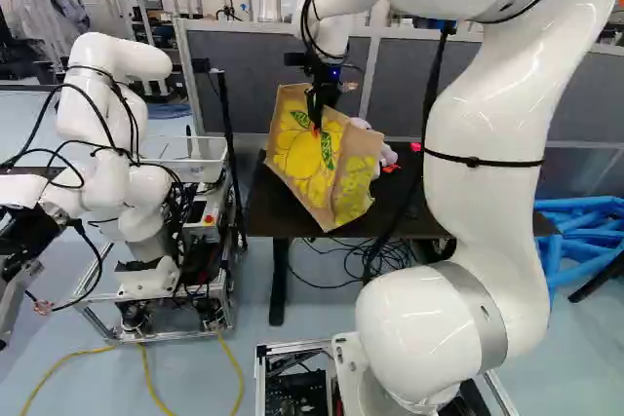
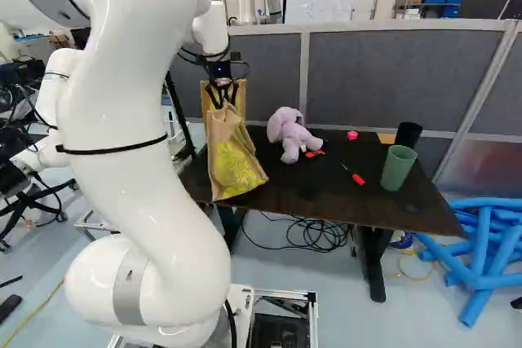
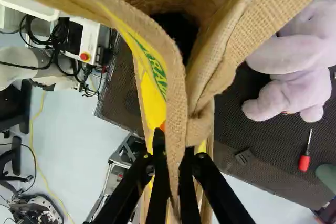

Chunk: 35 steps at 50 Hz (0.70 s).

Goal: Pick up the bag on the ground and place it on the table

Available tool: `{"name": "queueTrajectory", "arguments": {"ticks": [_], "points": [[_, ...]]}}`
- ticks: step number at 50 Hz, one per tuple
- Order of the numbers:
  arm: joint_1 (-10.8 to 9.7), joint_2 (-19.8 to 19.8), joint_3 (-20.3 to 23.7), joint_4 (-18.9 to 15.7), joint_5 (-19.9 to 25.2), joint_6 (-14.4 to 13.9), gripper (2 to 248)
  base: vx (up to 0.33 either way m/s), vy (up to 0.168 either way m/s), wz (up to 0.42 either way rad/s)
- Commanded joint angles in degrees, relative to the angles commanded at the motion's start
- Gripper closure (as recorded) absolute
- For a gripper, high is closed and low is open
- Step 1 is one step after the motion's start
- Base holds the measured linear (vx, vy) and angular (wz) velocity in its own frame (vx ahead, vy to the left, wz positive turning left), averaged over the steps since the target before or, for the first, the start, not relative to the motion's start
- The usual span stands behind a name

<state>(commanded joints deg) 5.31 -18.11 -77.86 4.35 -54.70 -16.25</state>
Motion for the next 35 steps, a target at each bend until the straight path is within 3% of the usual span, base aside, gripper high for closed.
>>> {"name": "queueTrajectory", "arguments": {"ticks": [16,35], "points": [[0.00,-2.50,-0.31,0.00,2.67,0.00,229,0.000,0.000,0.000],[0.00,-2.81,-0.35,0.00,2.94,0.00,229,0.000,0.000,0.000]]}}
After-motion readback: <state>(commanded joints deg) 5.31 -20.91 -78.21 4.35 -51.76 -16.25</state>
